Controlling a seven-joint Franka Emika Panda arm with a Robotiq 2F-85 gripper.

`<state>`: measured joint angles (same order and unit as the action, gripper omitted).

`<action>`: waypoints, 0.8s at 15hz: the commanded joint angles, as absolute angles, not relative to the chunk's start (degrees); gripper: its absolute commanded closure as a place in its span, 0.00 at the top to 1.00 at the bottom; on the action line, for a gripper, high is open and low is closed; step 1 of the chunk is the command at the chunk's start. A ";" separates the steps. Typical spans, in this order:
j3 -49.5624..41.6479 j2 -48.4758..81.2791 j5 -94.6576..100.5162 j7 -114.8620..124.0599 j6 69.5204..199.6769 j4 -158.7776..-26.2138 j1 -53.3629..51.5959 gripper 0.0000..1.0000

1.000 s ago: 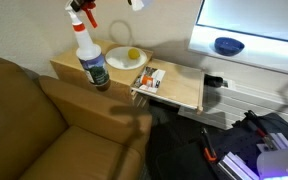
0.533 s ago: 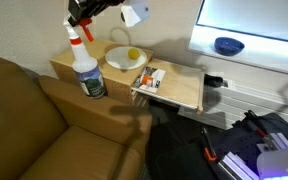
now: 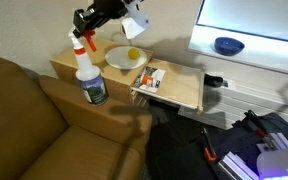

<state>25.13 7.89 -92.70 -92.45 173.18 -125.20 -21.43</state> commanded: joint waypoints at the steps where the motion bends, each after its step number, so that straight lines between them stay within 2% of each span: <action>1: 25.01 8.86 -104.70 -103.70 174.69 -121.15 -21.43 0.06; 6: 23.43 11.01 -119.47 -122.23 176.35 -117.36 -23.18 0.06; 12: 20.75 18.84 -125.13 -135.43 181.40 -111.66 -28.88 0.06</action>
<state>23.30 15.03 -121.76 -129.58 177.95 -116.68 -25.38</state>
